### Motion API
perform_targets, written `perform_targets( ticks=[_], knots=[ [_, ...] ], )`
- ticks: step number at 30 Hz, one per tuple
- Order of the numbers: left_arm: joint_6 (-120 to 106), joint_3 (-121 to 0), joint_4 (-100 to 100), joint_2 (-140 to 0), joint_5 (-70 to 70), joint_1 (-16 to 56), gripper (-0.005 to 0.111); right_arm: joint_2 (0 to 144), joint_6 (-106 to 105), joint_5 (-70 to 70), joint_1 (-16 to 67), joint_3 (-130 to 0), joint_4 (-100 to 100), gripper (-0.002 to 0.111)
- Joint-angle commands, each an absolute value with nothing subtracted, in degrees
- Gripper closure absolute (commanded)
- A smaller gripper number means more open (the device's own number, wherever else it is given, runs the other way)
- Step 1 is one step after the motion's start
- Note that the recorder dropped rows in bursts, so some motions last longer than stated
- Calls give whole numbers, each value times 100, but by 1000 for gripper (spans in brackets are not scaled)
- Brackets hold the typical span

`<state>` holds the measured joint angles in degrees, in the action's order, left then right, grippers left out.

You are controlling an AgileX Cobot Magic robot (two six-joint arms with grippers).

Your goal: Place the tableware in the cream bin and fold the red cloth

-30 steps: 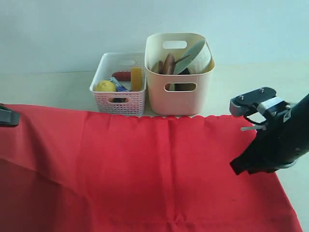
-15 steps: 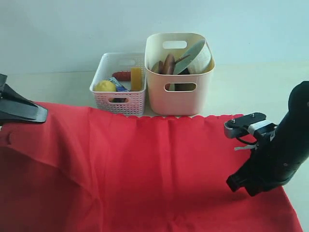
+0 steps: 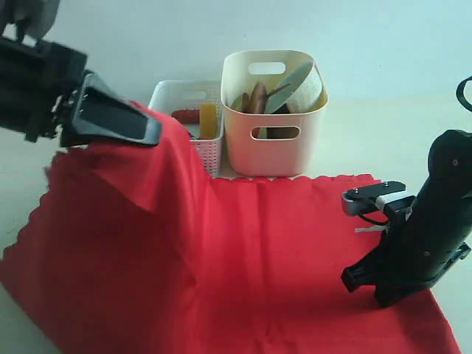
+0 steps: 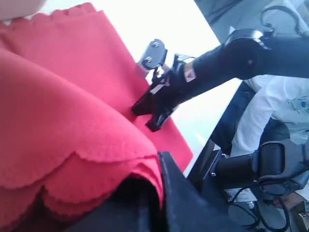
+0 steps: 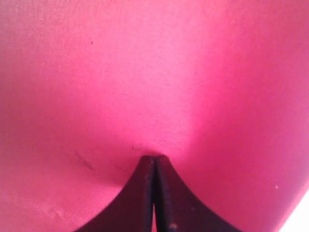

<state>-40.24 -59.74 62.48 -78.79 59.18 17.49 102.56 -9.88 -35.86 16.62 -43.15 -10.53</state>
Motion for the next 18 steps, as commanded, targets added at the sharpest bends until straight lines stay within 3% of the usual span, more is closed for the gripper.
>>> perform_targets(
  ticks=[1, 8, 18],
  knots=[
    [-3704, -6745, 6478, -8478, 5441, 2683, 107, 10586, -1004, -3130, 1664, -4240, -1362, 108],
    [-3680, -7932, 6478, -9930, 5366, 3829, 107, 10586, -1004, -3120, 1664, -4240, -1362, 108],
    [-4145, -8332, 6266, -11286, 5222, 4868, 107, 10586, -982, -3257, 1664, -4250, -1199, 108]
  ],
)
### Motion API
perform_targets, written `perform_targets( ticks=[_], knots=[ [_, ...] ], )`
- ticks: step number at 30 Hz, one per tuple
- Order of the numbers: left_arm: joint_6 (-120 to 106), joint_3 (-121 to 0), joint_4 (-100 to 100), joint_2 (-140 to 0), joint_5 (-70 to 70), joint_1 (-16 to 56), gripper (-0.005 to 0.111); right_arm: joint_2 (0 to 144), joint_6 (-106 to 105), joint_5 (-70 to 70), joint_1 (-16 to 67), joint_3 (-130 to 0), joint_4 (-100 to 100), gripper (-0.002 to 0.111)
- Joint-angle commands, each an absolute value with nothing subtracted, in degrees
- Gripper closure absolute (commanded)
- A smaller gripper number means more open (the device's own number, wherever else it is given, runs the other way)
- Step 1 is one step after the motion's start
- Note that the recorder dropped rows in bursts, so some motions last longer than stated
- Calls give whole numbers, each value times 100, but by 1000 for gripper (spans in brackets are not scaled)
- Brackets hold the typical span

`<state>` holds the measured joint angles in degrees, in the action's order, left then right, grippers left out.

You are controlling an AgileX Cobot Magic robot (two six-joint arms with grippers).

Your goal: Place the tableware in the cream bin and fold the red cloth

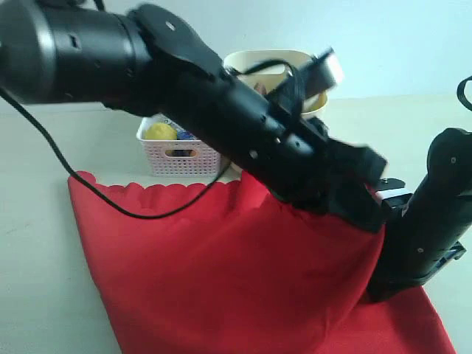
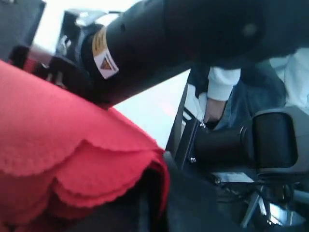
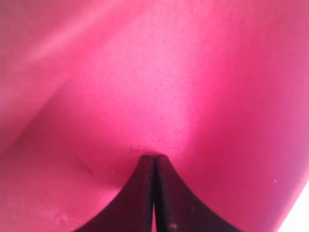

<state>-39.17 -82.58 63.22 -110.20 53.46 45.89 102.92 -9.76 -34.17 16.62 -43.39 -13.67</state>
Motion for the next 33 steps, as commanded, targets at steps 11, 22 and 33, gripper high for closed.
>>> perform_targets(
  ticks=[11, 22, 33],
  knots=[
    [-4155, -8332, 6003, -11335, 4617, 4971, 107, 9523, 1440, -5414, 1664, -4645, 1864, 108],
    [-4375, -8332, 6068, -11458, 4024, 5357, 107, 8400, 1845, -6890, 1518, -5349, 3299, 108],
    [-4771, -8332, 6374, -12278, 3714, 6025, 106, 8267, 695, -5482, 988, -5423, 1418, 108]
  ],
)
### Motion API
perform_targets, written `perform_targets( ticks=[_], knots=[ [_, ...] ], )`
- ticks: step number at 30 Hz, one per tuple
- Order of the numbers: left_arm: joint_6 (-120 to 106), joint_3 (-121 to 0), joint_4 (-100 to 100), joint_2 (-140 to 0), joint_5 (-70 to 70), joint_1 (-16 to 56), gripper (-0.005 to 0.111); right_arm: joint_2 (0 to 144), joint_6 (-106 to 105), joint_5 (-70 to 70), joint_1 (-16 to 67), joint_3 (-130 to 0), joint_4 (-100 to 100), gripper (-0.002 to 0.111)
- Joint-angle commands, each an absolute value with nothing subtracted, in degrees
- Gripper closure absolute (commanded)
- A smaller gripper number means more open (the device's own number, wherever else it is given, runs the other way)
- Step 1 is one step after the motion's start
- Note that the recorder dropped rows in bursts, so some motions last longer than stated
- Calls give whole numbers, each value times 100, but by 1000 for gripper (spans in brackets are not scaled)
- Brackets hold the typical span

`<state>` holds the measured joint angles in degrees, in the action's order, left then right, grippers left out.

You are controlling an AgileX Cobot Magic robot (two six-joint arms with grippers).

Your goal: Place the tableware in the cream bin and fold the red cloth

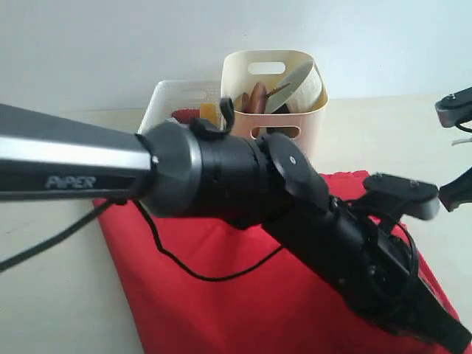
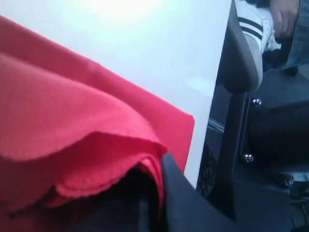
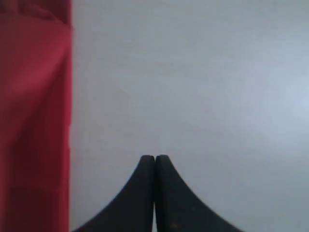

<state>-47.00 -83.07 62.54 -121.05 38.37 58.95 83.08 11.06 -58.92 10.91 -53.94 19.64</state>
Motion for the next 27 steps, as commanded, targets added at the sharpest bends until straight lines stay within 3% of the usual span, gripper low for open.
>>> perform_targets(
  ticks=[1, 4, 5, 8, 10, 14, 22, 27],
  knots=[
    [-4758, -8332, 6374, -12342, 3714, 6040, 103, 8267, 645, -5414, 988, -5423, 1325, 108],
    [-4758, -8332, 6374, -12403, 3714, 6049, 82, 8267, 421, -5290, 988, -5423, 1021, 108],
    [-4758, -8332, 6374, -12403, 3727, 6049, 60, 8267, 397, -5269, 988, -5423, 964, 108],
    [-4758, -8332, 6384, -12403, 3815, 6049, 29, 8267, 397, -5255, 988, -5423, 962, 108],
    [-4758, -8332, 6384, -12403, 4028, 6049, 20, 8267, 397, -5232, 988, -5423, 952, 108],
    [-4724, -8332, 6286, -12270, 4648, 6049, 24, 8267, 397, -5177, 988, -5423, 930, 108],
    [-4751, -8341, 6143, -11656, 6442, 6037, 45, 8155, 260, -5152, 988, -5423, 745, 108],
    [-4454, -8341, 5652, -11681, 5259, 5950, 45, 7956, 93, -5163, 988, -5423, 488, 108]
  ],
)
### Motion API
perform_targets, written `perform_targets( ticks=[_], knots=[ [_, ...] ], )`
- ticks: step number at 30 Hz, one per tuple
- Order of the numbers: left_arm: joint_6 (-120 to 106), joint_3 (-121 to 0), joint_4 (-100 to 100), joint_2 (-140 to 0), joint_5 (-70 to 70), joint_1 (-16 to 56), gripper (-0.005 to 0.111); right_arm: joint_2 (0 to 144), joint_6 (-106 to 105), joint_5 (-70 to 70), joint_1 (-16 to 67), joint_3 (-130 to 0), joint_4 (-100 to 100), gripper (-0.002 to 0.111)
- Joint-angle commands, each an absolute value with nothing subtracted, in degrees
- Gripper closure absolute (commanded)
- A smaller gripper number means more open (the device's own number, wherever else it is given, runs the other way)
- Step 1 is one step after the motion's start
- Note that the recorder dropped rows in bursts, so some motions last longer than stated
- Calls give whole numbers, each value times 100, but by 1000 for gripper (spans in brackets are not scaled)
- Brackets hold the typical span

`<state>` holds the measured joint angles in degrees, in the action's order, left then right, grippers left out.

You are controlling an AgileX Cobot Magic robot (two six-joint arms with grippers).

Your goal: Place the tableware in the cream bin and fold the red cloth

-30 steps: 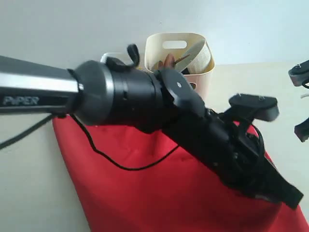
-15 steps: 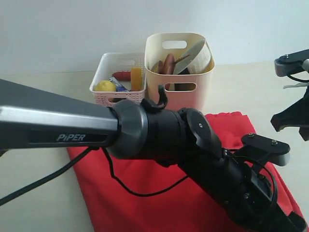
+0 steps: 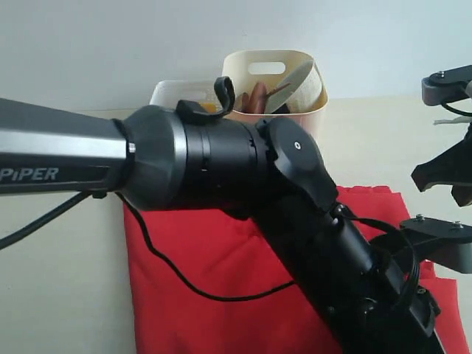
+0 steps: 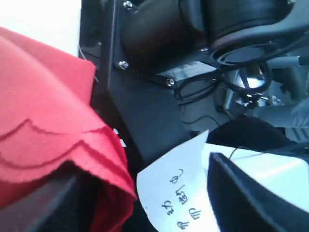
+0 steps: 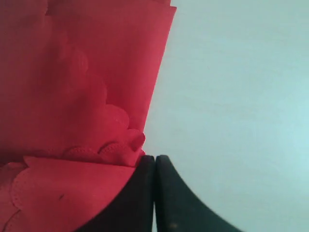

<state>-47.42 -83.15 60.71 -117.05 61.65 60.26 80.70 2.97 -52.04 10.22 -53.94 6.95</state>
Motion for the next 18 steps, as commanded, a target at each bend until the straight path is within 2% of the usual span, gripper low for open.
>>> perform_targets(
  ticks=[1, 3, 4, 6, 8, 12, 18],
  knots=[
    [-4303, -8341, 5530, -11740, 4860, 5921, 45, 7958, -44, -5186, 988, -5423, 330, 108],
    [-4262, -8341, 5529, -11857, 4417, 5881, 44, 7958, -159, -5210, 988, -5412, 162, 108],
    [-4262, -8341, 5529, -11897, 4380, 5854, 39, 7970, -189, -5210, 988, -5412, 111, 108],
    [-4262, -8341, 5505, -11949, 4461, 5854, 17, 8029, -246, -5210, 988, -5412, 45, 108],
    [-4206, -8341, 5483, -11927, 4516, 5854, 2, 8072, -258, -5198, 988, -5412, 45, 108],
    [-3744, -8341, 4703, -11634, 4883, 5781, 1, 8126, -286, -5076, 988, -5412, 0, 105],
    [-2014, -8208, 2480, -10694, 5675, 5393, 2, 8152, -1079, -5027, 988, -5412, -854, 92]
  ],
)
